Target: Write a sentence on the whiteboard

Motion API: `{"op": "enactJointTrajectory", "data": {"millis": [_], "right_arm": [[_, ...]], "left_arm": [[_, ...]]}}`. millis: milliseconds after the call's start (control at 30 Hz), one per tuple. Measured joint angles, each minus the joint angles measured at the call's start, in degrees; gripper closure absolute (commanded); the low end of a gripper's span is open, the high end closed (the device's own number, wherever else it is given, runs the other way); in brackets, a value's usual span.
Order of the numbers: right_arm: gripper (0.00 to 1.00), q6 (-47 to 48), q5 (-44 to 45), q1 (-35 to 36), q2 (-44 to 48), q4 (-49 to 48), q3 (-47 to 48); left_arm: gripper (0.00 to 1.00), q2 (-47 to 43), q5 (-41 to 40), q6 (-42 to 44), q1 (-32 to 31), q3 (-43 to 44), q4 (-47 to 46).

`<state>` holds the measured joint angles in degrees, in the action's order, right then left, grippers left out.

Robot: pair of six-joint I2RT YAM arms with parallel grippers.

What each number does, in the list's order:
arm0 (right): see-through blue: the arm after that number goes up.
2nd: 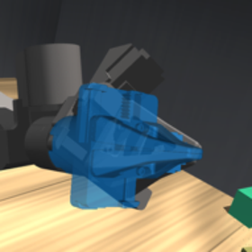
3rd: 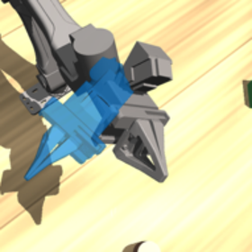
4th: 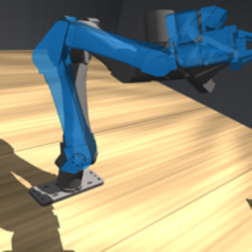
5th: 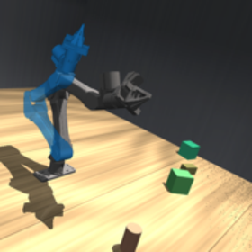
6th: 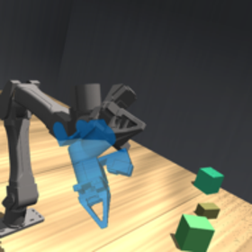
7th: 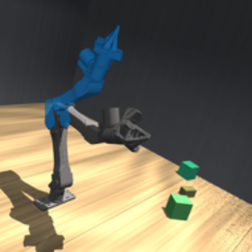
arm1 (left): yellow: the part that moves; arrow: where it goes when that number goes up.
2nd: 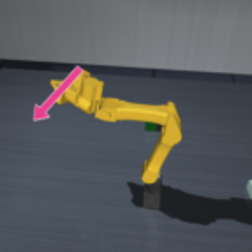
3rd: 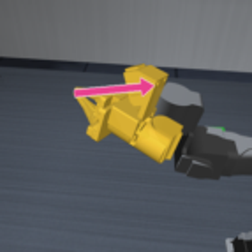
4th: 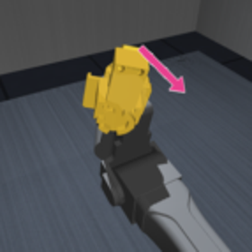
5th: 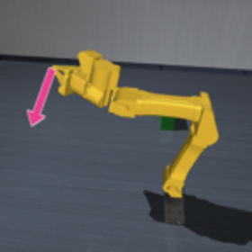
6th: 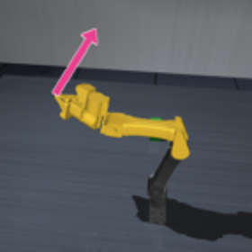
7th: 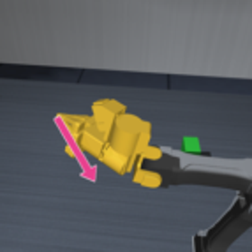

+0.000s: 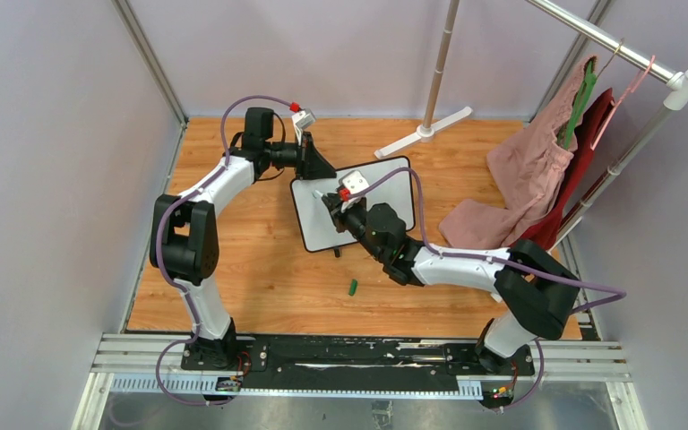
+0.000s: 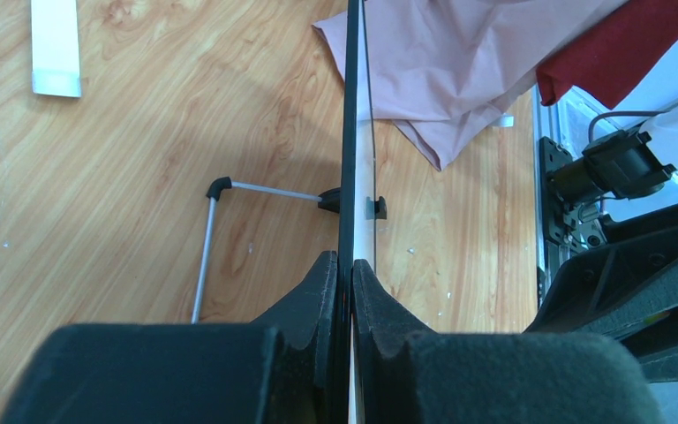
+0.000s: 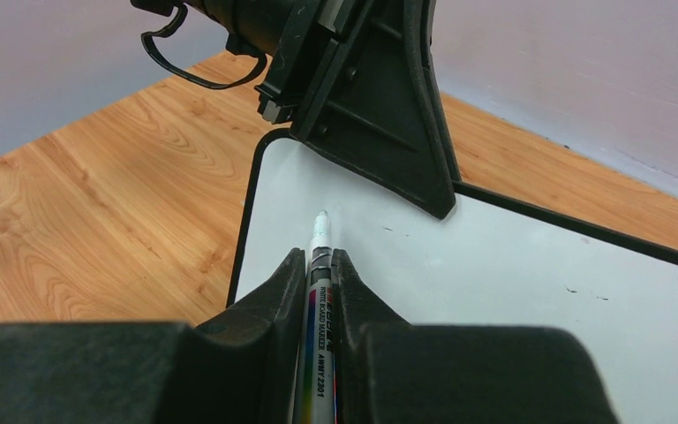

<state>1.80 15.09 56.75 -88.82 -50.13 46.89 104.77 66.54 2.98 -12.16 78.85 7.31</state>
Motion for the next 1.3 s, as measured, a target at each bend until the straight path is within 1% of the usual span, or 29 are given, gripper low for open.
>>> {"op": "enactJointTrajectory", "data": {"millis": [567, 1300], "right_arm": [[1.00, -0.98, 1.03, -1.07, -1.70, 1.25, 0.42], [1.00, -4.22, 0.26, -1.18, -2.75, 1.84, 0.42]], "left_arm": [[1.00, -0.04, -0.09, -0.07, -0.02, -0.02, 0.02], [1.00, -0.04, -0.09, -0.20, -0.02, -0.04, -0.04]]}}
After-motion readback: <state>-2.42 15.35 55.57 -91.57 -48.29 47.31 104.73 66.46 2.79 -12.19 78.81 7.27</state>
